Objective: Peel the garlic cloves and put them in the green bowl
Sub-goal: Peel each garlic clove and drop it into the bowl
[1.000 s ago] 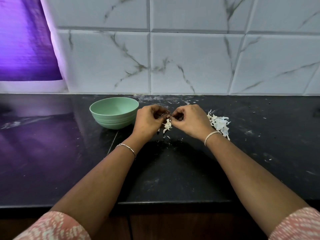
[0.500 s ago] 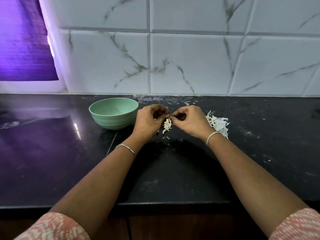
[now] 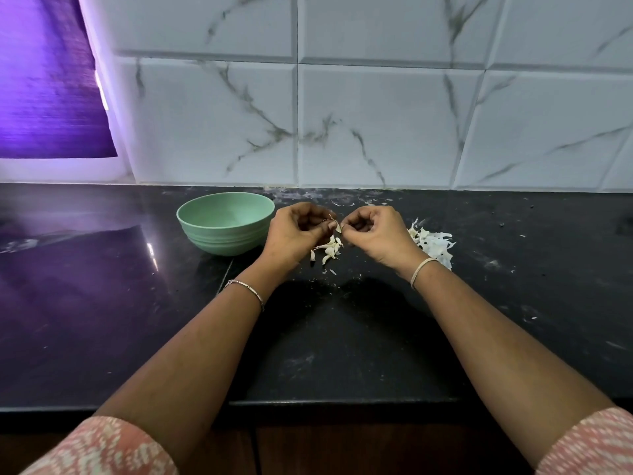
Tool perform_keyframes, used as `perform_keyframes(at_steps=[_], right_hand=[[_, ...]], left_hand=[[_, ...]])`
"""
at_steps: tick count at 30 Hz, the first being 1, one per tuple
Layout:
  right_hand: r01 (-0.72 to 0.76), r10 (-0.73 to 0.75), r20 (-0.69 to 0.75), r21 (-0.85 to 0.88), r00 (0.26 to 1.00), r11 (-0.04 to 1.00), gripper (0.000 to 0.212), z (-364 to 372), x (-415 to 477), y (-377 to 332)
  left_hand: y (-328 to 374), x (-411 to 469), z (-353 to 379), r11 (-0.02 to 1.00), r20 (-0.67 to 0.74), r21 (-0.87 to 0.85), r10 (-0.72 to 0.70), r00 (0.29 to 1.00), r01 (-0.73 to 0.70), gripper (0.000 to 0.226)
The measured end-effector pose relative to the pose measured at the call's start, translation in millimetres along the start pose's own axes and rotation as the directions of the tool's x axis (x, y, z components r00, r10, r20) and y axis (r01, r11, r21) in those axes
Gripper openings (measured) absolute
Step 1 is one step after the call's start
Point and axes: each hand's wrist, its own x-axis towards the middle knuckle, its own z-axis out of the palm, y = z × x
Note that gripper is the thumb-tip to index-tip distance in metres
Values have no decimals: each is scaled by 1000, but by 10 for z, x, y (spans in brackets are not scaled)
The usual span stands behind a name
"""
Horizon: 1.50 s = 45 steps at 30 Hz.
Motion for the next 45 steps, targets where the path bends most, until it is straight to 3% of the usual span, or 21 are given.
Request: perform_keyframes(at_steps=[4,8,11,16,22,26,28,32,41,45], right_hand=[[9,-9,-40,-4,999,1000,6,21,-11,-2],[121,-138,-75,-200,988,972,5,29,-30,-35],[155,-182,-90,-253,979,955,3,21,-38,-57],[90,-127,-111,-290,986,953,3,-82,-20,-9],[-1,-9,-16,-511,1000,860,15,-384,70,149],[-147,89,-124,-617,988,774,9,-645,65,251],[-226,116,-212,-618,970,753,6,-741,43,294],[-329,183,-300,-565,936,757,25,-830,33,381],[-264,142,-270,-498,952,826,25,-794,69,434],[-263,124,-295,-499,948,826,8,-789,55,408]], left_hand=[[-10,-10,42,997,30,-46,-60,998,62,10],[15,-18,82,974,37,-177,-135,990,139,11],[35,-22,67,957,52,-242,-152,987,160,10],[60,-34,44,924,132,-296,-209,969,240,11],[103,-69,64,881,189,-325,-297,936,345,5],[89,-54,49,891,150,-315,-294,944,328,6],[80,-49,46,896,142,-300,-298,944,328,6],[76,-62,70,903,162,-252,-315,935,348,9],[49,-68,94,933,192,-155,-295,936,326,22],[42,-79,89,936,175,-162,-283,943,311,23]])
